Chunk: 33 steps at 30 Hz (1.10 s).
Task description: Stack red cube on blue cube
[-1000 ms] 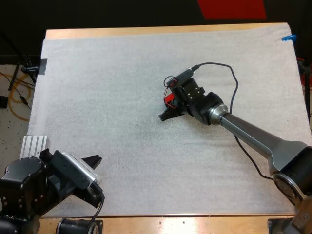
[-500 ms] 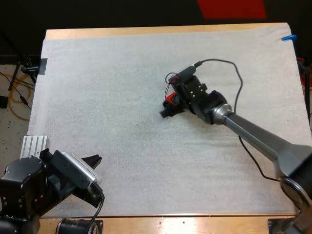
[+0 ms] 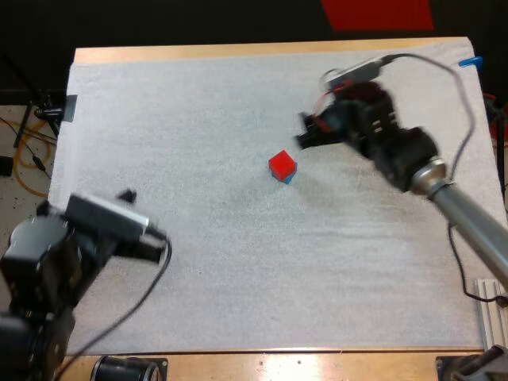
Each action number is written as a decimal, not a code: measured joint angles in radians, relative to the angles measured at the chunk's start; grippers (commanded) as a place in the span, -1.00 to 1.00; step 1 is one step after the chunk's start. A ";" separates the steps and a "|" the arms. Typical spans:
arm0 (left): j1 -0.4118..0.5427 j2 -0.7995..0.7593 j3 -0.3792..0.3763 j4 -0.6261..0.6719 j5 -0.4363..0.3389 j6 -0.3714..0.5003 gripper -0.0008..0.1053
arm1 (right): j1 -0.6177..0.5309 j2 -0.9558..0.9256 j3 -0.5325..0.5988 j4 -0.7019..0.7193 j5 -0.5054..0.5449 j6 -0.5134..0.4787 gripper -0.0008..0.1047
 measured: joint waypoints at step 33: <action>0.193 0.028 0.002 -0.185 -0.134 -0.027 -0.98 | -0.636 -0.658 0.188 0.267 -0.141 -0.052 0.32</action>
